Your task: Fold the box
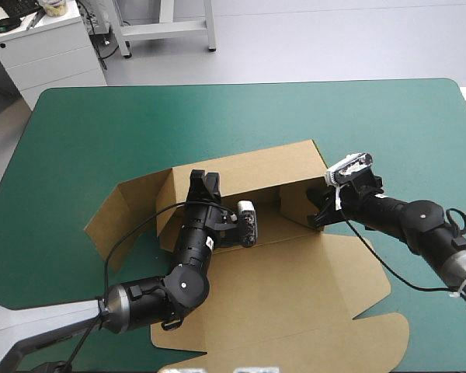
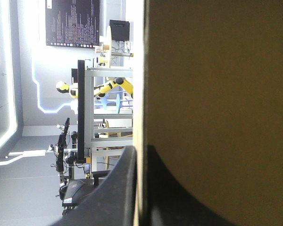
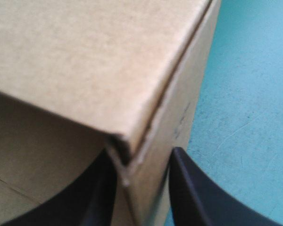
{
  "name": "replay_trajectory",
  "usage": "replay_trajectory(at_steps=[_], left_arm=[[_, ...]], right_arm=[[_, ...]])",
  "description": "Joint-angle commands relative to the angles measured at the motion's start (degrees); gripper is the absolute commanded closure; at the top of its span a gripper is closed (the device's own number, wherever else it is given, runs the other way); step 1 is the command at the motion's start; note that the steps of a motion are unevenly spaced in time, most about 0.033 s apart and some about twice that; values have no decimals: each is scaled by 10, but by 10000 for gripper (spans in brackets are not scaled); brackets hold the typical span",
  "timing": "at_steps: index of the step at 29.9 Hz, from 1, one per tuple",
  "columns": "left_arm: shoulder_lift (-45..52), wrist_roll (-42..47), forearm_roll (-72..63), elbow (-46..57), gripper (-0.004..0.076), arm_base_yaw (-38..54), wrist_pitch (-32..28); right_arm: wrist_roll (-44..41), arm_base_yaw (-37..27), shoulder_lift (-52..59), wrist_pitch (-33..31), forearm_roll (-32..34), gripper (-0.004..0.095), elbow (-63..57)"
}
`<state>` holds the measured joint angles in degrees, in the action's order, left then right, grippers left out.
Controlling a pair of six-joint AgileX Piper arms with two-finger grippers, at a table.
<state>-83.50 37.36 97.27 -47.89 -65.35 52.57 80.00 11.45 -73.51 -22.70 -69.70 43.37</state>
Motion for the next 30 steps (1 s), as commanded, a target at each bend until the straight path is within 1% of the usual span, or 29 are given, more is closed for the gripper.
replay_trajectory(at_steps=[1, 2, 3, 13, 15, 17, 18, 22, 24, 25, 27, 30], left_arm=[[19, 7, 59, -11, 734, -4, 20], [19, 7, 59, -11, 734, -4, 20], [19, 7, 59, -11, 734, -4, 20], [19, 8, 59, -11, 731, -4, 20], [19, 8, 59, -11, 710, -4, 20], [19, 8, 59, -11, 653, -4, 19], [19, 8, 59, -11, 607, -4, 19], [19, 17, 60, -11, 374, -4, 19], [19, 26, 60, -11, 308, -4, 20], [19, 26, 60, -11, 293, -4, 20], [19, 26, 60, -11, 292, -9, 24], [19, 26, 60, -11, 292, -32, 48]], right_arm=[[15, 2, 11, -7, -20, 819, 14], [22, 2, 11, -11, -20, 910, 14], [23, 2, 11, -14, -20, 925, 14], [24, 2, 11, -13, -39, 922, 14], [24, 2, 11, -11, -39, 922, 14], [24, 2, 11, -11, -39, 922, 14], [24, 2, 11, -11, -39, 922, 14], [24, 2, 11, -11, -39, 923, 14], [24, 2, 10, -11, -39, 923, 14], [24, 2, 8, -9, -39, 923, 14], [24, 2, 6, -3, -39, 922, 14], [24, 2, 6, 17, -39, 922, 15]])
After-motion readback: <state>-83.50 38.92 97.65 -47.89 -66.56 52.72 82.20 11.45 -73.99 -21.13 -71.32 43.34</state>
